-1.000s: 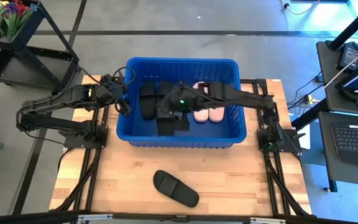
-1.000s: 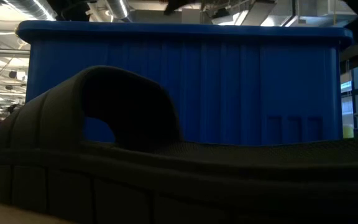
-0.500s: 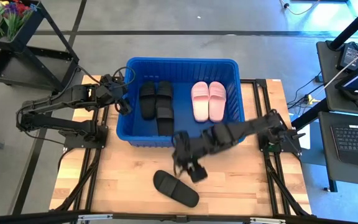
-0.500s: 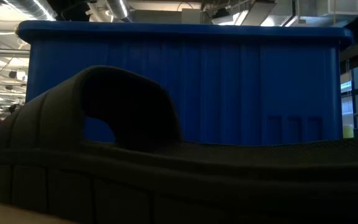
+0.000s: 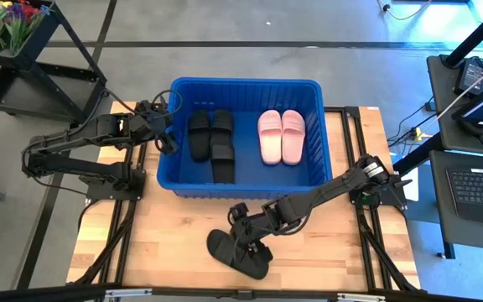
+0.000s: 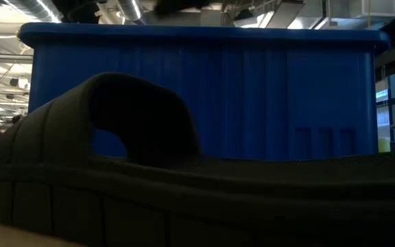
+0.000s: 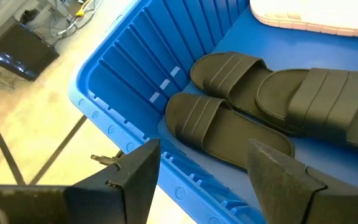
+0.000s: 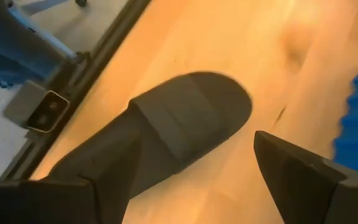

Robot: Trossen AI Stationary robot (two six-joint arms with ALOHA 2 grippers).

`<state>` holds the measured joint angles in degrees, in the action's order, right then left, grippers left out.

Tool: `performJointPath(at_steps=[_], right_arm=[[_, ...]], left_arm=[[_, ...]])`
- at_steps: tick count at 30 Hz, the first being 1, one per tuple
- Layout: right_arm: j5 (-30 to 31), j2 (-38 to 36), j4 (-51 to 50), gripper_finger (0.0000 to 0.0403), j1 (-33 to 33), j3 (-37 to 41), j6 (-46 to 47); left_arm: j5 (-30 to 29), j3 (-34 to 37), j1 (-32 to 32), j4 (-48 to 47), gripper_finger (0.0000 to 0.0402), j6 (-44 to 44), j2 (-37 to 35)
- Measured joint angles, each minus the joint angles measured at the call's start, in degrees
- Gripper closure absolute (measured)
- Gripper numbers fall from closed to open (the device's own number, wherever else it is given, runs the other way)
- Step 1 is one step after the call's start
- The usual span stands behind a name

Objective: Pick and place slides into bin
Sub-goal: Put the black slide into the blue bin

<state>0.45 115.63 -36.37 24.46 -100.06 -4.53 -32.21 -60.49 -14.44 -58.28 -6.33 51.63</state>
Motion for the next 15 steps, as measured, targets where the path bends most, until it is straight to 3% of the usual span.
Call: performJointPath(at_steps=[7,11,15], right_arm=[[5.64,0.0,9.51,0.0092,0.59,11.17,9.12],[6.26,0.0,13.74,0.0092,0.47,15.1,17.51],[6.12,0.0,19.11,0.0092,0.56,18.1,19.36]], left_arm=[[0.38,0.0,-0.01,-0.24,0.0173,-4.1,0.0],[0.38,0.0,-0.02,-0.24,0.0173,-4.11,-0.01],[0.4,0.0,0.0,-0.24,0.0173,-4.11,-0.02]])
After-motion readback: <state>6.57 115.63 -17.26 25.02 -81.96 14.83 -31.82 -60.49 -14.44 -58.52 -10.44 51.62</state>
